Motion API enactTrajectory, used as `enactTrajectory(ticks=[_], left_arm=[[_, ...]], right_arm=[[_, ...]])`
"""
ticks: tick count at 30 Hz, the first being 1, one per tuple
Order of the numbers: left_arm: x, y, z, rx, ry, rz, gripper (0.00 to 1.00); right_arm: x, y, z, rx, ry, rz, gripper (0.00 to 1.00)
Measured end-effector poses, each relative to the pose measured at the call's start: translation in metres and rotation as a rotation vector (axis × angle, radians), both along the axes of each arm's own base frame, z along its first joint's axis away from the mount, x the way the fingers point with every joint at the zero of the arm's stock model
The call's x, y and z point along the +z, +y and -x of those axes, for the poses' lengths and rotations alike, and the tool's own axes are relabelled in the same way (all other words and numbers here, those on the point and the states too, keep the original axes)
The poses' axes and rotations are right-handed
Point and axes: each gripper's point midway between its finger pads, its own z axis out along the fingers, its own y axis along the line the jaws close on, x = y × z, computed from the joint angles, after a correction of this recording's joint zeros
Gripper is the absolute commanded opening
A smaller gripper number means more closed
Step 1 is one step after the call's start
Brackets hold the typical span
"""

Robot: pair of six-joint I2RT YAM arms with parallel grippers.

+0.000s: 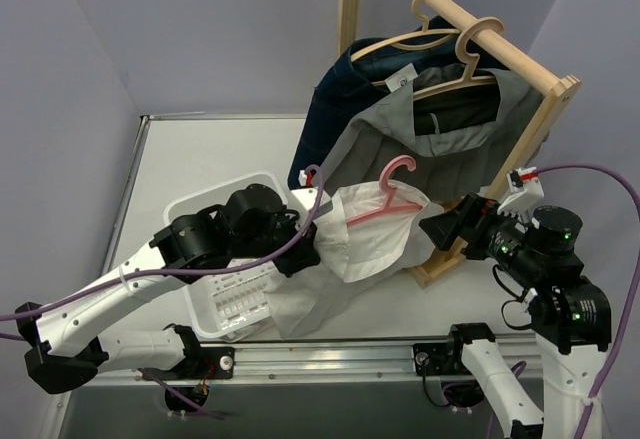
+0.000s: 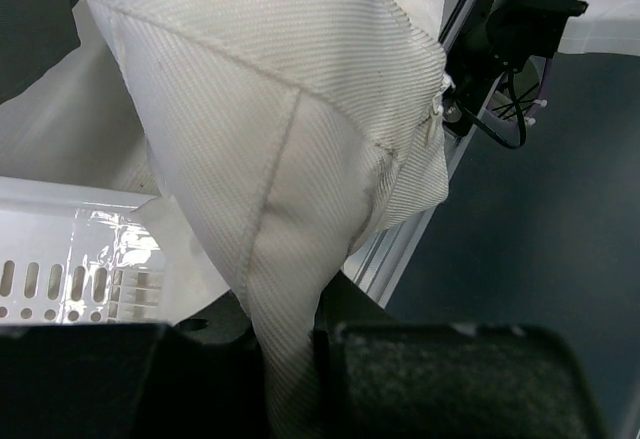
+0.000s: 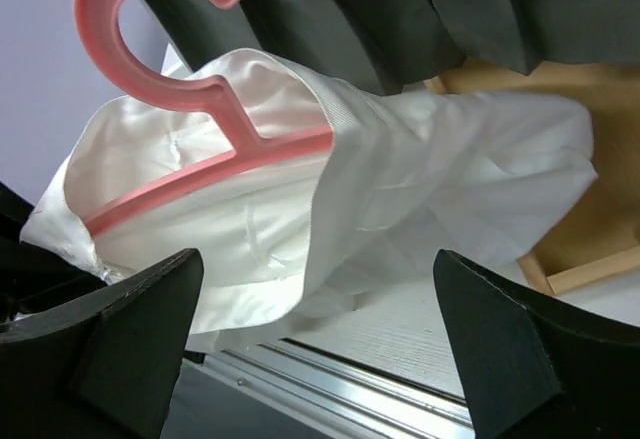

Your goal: Remove the skirt from the hanger

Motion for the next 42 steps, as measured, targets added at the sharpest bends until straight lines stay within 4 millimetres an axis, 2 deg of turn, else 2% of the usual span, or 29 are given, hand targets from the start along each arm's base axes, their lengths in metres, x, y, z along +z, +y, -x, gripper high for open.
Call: enactTrajectory(ticks=[3,7,11,22,24,30,37,40,41,42], left_arm=[[-0.001,-0.002,0.001,-0.008,0.012,0.000,0.02],[0.002,-0.009,0.004,-0.019,0.045,0.014,0.02],[0.008,-0.015,0.006,-0.023,0.072,0.030,0.02],[0.012,-0.032,0.012,-0.042,0.159,0.050,0.02],[0.013,-0.034,0.013,-0.045,0.174,0.054,0.02],[0.017,-0.036,0.017,-0.052,0.207,0.072,0.02],[0.016,-0.046,0.016,-0.046,0.254,0.073,0.02],[0.016,-0.050,0.016,-0.040,0.276,0.072,0.02],[0.015,-0.051,0.015,-0.038,0.284,0.072,0.02],[0.015,-0.052,0.015,-0.037,0.290,0.074,0.02]], right_arm=[[0.002,0.008,-0.007,0.051,0.002,-0.011,0.90],[0.014,0.023,-0.020,0.136,-0.019,-0.056,0.85],[0.026,0.029,-0.032,0.173,-0.041,-0.076,0.81],[0.049,0.040,-0.036,0.226,-0.115,-0.142,0.76],[0.045,0.041,-0.039,0.228,-0.116,-0.145,0.74],[0.010,0.042,-0.047,0.216,-0.040,-0.142,0.72],[-0.016,0.046,-0.052,0.213,0.010,-0.126,0.70],[-0.019,0.049,-0.053,0.212,0.010,-0.113,0.66],[-0.020,0.050,-0.053,0.209,0.009,-0.107,0.60],[-0.021,0.050,-0.053,0.206,0.008,-0.099,0.58]])
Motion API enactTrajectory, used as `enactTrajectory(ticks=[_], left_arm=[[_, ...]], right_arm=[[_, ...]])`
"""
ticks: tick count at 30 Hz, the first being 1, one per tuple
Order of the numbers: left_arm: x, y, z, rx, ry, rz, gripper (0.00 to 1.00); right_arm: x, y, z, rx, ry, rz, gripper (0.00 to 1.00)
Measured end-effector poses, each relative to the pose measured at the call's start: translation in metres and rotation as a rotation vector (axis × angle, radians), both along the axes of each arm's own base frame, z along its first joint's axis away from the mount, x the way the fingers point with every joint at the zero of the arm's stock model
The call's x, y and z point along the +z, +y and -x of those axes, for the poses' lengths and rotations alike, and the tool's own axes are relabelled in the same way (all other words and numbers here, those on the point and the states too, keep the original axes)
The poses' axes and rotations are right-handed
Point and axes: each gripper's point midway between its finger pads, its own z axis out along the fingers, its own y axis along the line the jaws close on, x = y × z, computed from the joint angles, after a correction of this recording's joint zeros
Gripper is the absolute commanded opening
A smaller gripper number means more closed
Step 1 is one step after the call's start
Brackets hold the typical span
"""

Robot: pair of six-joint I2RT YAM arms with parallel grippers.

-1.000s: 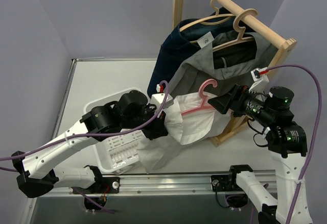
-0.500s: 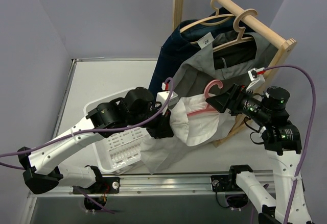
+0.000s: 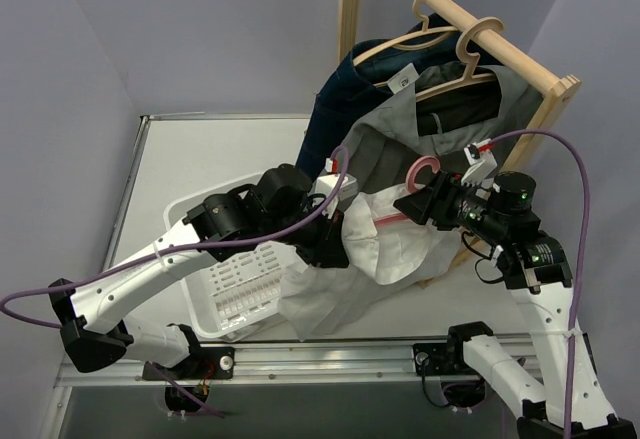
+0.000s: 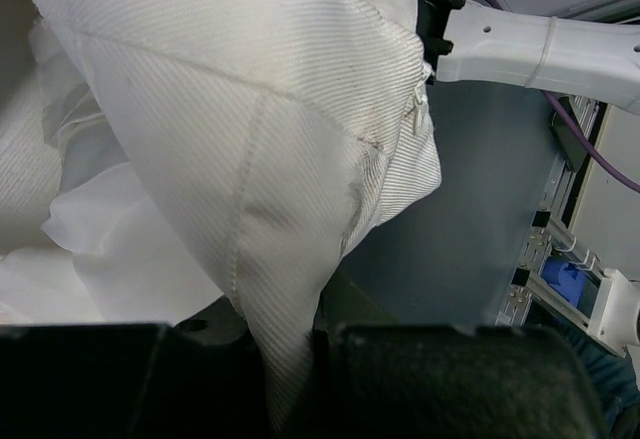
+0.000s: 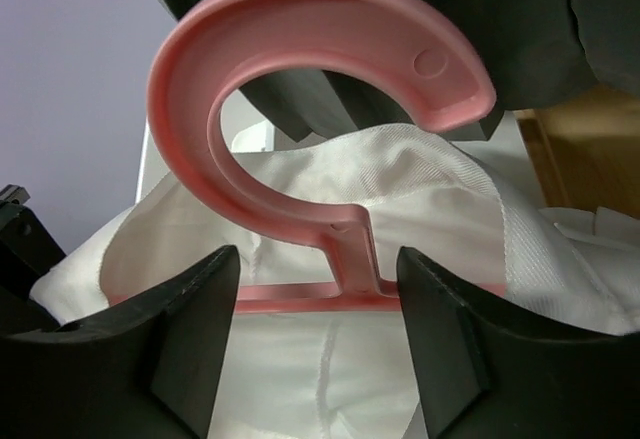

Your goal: Remove the skirt from the hanger

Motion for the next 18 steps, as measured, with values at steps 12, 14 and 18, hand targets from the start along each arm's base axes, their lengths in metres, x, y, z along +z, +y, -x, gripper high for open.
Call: enactTrajectory(ticks=[12,14,18], left_arm=[[0.000,-0.003,0.004,0.006,0.056,0.008,0.02],[0.001,-0.003,0.005,0.003,0.063,0.013,0.02],[0.002,-0.003,0.006,-0.005,0.067,0.016,0.07]], right_arm=[[-0.025,-0.006,-0.011,-0.086,-0.020,0.088,0.00],[-0.029,-0.007,-0.010,-0.079,-0.033,0.109,0.00],[-0.026,-0.010,-0.007,-0.092,-0.050,0.108,0.00]])
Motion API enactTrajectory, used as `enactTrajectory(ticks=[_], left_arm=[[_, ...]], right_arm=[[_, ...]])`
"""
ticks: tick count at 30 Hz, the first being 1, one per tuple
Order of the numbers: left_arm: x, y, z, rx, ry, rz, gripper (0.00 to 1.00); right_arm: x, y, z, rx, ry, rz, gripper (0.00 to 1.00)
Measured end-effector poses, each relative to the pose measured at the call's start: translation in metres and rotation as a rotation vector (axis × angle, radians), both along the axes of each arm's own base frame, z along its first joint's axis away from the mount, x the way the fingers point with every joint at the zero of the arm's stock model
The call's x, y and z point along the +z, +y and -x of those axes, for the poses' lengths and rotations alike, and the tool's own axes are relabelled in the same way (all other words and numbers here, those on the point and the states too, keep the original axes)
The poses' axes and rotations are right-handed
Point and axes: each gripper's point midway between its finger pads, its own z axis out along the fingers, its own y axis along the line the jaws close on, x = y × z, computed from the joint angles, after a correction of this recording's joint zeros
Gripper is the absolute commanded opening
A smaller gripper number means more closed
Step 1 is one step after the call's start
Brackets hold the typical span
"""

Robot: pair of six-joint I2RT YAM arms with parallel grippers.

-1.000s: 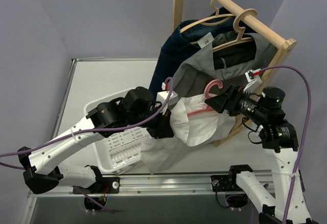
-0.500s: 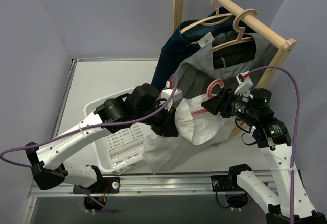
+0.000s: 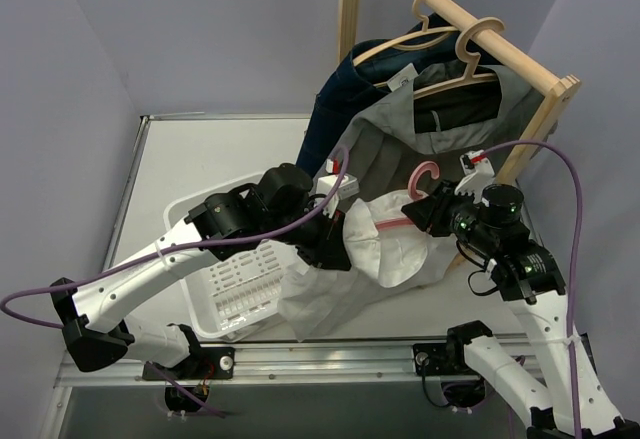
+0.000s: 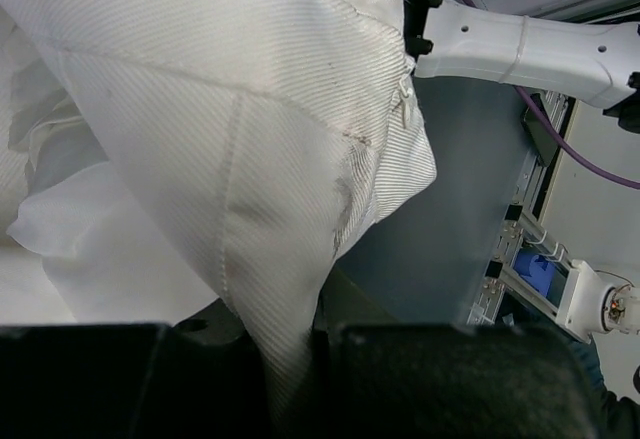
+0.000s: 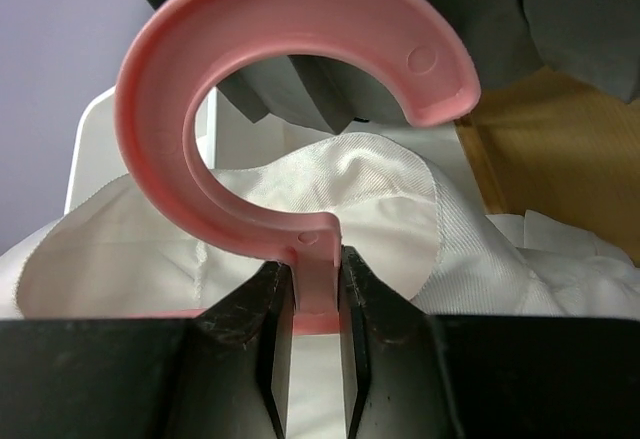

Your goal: Remove the skirt from the hanger

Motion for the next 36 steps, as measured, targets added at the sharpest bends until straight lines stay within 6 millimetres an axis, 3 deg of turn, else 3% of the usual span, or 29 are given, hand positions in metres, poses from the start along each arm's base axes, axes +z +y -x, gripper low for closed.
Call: enactTrajectory(ticks=[1,3,4,8,11,19,30,36], left_arm=[[0.000,0.000,0.000,-0.002,0.000,0.002,0.24],[0.002,-0.002,0.000,-0.011,-0.011,0.012,0.48],[0.006,-0.003,-0.002,-0.012,-0.025,0.031,0.64],[0.020,0.000,-0.003,-0.006,-0.068,0.072,0.85],[0.034,0.007,-0.004,0.014,-0.116,0.106,0.93],[0.061,0.016,-0.015,0.089,-0.207,0.177,0.97],[0.035,-0.005,-0.046,0.178,-0.211,0.089,0.98],[0.039,-0.012,-0.057,0.210,-0.222,0.093,0.98]], right_arm=[[0.001,-0.001,0.001,-0.004,-0.004,-0.001,0.00],[0.002,-0.004,0.002,-0.023,-0.009,0.003,0.00],[0.001,-0.008,0.002,-0.049,-0.002,0.005,0.00],[-0.003,-0.015,0.001,-0.098,0.017,0.010,0.00],[-0.005,-0.018,0.003,-0.112,0.025,0.012,0.00],[-0.016,-0.018,0.008,-0.116,0.046,0.007,0.00],[-0.022,-0.019,0.013,-0.117,0.079,0.008,0.00],[-0.022,-0.019,0.014,-0.116,0.079,0.009,0.00]])
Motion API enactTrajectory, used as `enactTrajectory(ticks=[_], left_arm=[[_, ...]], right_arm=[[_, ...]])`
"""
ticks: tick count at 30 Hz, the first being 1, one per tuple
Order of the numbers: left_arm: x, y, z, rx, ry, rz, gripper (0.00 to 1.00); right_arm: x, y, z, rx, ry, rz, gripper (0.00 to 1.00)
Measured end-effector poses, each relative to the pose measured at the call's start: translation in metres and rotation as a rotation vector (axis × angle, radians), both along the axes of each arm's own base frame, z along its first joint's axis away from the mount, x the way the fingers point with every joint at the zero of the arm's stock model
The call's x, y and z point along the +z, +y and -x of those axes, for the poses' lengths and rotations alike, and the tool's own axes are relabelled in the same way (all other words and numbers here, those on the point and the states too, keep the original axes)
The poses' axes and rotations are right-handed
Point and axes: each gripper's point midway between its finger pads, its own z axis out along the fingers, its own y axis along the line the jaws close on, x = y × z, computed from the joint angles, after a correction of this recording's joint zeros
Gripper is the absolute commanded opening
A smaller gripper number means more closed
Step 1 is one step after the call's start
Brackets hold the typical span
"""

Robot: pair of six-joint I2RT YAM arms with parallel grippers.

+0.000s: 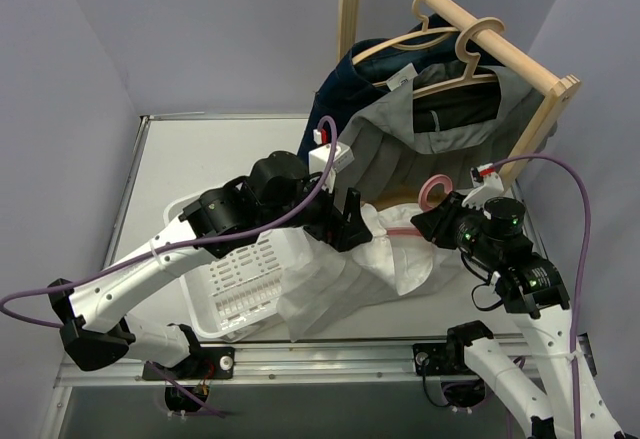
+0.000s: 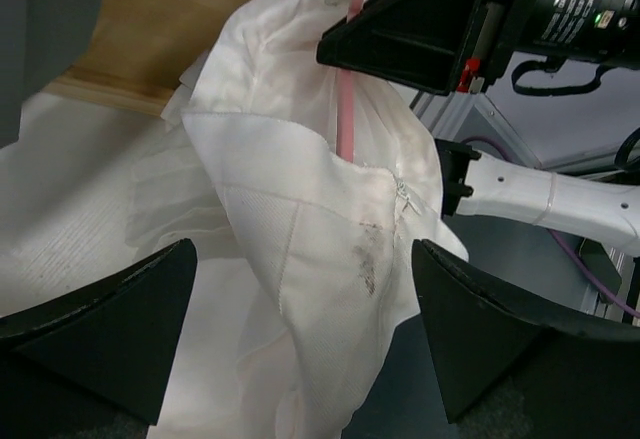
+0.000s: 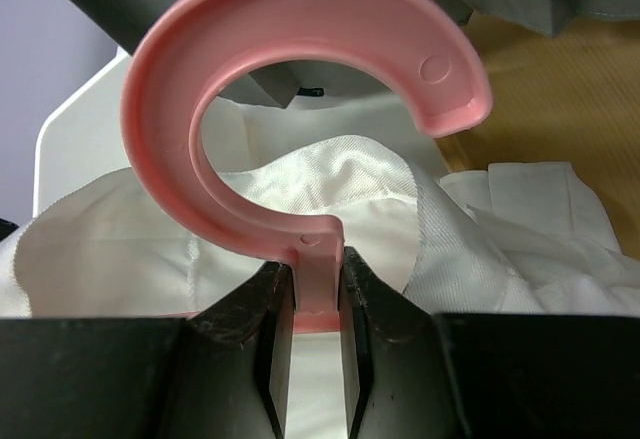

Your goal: Remove the skirt from the hanger

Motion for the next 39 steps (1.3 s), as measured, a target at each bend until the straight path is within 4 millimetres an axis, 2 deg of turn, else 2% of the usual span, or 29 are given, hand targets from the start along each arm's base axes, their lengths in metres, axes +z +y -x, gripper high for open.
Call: enactTrajectory(ticks=[6,10,14,19,21,24,27,28,29,35,36,38,39], left_arm=[[0.011,-0.002,-0.012,0.060,-0.028,0.035,1.00],[0.014,-0.005,-0.016,0.078,-0.025,0.045,0.81],[0.016,-0.012,-0.019,0.078,-0.022,0.048,0.66],[0.008,-0.018,-0.021,0.070,-0.008,0.030,0.64],[0.005,-0.020,-0.022,0.067,-0.004,0.021,0.69],[0.005,-0.021,-0.023,0.065,-0.004,0.018,0.68],[0.005,-0.021,-0.022,0.062,-0.002,0.018,0.53],[0.005,-0.021,-0.022,0.060,-0.002,0.017,0.43],[0.005,-0.022,-0.021,0.059,0.000,0.018,0.38],[0.005,-0.022,-0.019,0.042,0.004,0.019,0.27],[0.005,-0.022,-0.018,0.040,0.004,0.020,0.23],[0.005,-0.023,-0.018,0.038,0.009,0.021,0.03],[0.005,-0.023,-0.017,0.036,0.008,0.021,0.02]], right_arm=[[0.001,-0.001,0.003,0.001,-0.003,0.002,0.00],[0.000,-0.001,0.004,0.002,0.001,0.003,0.00],[-0.002,-0.002,0.005,0.002,0.009,0.006,0.00],[-0.002,-0.002,0.006,0.002,0.011,0.007,0.00],[-0.002,-0.002,0.006,0.002,0.011,0.007,0.00],[-0.002,-0.002,0.006,0.002,0.011,0.007,0.00],[-0.001,-0.002,0.006,0.002,0.009,0.007,0.00],[0.000,-0.002,0.006,0.002,0.008,0.007,0.00],[0.000,-0.002,0.006,0.002,0.008,0.007,0.00],[-0.001,-0.002,0.007,0.002,0.012,0.008,0.00],[0.000,-0.002,0.007,0.002,0.012,0.008,0.00],[0.001,-0.002,0.007,0.001,0.010,0.007,0.00],[0.001,-0.002,0.007,0.001,0.009,0.007,0.00]])
